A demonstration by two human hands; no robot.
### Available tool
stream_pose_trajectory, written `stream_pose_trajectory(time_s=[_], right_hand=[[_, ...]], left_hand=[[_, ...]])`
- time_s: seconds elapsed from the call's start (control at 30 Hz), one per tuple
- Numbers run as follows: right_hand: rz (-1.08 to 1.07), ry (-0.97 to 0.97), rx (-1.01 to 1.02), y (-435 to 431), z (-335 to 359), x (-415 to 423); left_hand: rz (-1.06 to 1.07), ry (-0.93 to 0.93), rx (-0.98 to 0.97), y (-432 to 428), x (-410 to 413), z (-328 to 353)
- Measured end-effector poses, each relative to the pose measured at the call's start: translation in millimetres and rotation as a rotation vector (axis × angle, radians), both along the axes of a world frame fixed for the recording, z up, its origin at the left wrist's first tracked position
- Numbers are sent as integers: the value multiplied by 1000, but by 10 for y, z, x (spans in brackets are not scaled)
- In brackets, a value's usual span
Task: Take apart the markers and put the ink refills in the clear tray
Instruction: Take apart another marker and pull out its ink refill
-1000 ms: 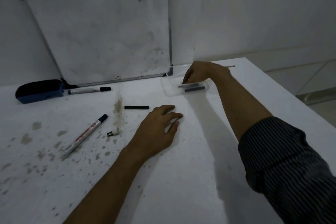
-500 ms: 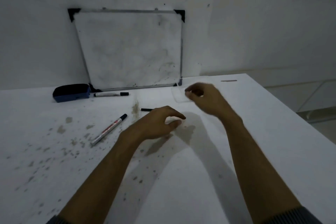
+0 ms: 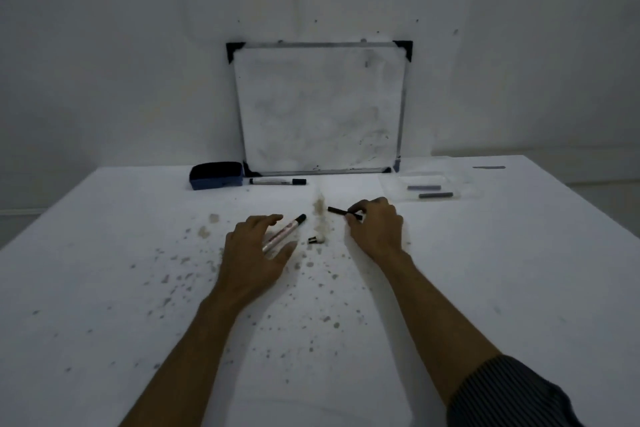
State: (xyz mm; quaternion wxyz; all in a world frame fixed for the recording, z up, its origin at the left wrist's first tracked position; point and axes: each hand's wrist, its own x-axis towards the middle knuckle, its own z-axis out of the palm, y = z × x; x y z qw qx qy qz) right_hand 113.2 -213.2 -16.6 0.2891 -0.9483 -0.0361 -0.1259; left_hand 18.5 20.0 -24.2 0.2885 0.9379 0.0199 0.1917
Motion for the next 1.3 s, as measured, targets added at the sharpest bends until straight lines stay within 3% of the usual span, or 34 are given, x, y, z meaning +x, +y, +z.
stream_pose_trajectory(time_s=[0.07, 0.2, 0.43, 0.57, 0.7, 0.77, 0.87, 1.03, 1.3], right_hand=[[-6, -46, 84, 11, -43, -33], [118, -64, 414, -5, -93, -155], [275, -58, 469, 161, -12, -239], [326, -203, 530, 259, 24, -326], [302, -476, 241, 253, 80, -324], [341, -524, 172, 225, 112, -326], [466, -347, 336, 236, 163, -411], [442, -206, 507, 400, 210, -544], [409, -145, 675, 420, 122, -474]], left_hand=[[42, 32, -78, 40, -7, -69], [96, 31, -21, 28, 66, -119], [70, -36, -32, 48, 92, -99], [-28, -53, -364, -30, 35, 15], [-87, -84, -545, -114, 37, 110], [-92, -92, -687, -134, 46, 156], [-84, -122, -923, -146, 54, 229], [-138, -68, -1467, -153, 116, 331], [-238, 37, -1520, -150, 282, 238]])
